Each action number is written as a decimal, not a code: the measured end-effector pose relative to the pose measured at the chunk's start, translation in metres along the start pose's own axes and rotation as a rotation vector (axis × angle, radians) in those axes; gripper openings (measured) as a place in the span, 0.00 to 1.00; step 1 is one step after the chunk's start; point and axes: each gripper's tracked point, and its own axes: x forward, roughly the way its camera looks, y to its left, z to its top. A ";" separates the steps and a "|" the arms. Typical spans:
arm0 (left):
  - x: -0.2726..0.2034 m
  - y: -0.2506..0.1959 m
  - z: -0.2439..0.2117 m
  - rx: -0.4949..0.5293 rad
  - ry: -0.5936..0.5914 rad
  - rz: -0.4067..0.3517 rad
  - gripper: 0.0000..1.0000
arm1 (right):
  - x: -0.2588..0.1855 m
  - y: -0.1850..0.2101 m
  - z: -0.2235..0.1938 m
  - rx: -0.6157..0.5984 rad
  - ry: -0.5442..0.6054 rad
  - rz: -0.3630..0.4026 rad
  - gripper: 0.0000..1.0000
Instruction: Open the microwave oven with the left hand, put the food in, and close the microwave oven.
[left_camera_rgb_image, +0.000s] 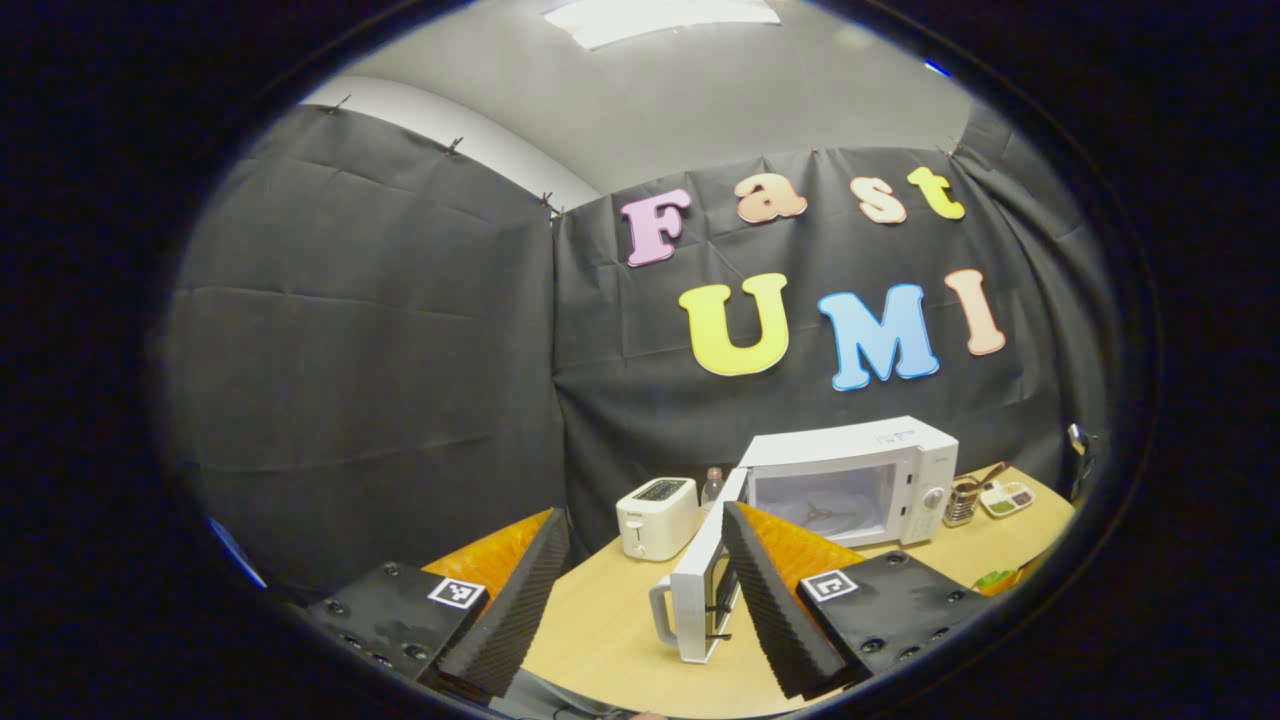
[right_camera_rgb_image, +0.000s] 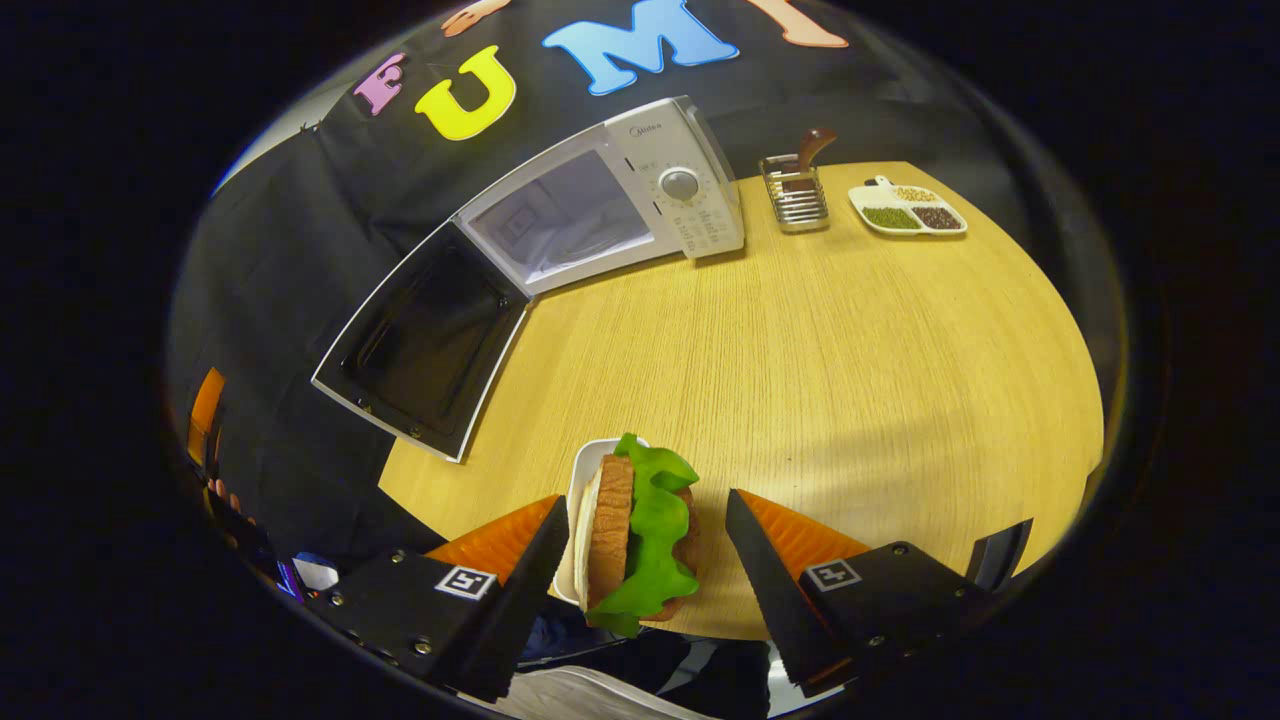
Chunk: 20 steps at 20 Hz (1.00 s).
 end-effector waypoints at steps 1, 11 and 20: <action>-0.002 -0.001 -0.001 0.002 -0.001 0.004 1.00 | 0.003 0.003 -0.005 0.018 0.018 0.019 0.96; -0.025 -0.005 -0.008 0.003 0.018 0.057 1.00 | 0.007 0.018 -0.028 0.046 0.131 0.104 0.46; 0.016 -0.018 0.002 -0.030 -0.014 -0.003 1.00 | -0.004 0.047 0.012 0.041 0.031 0.151 0.33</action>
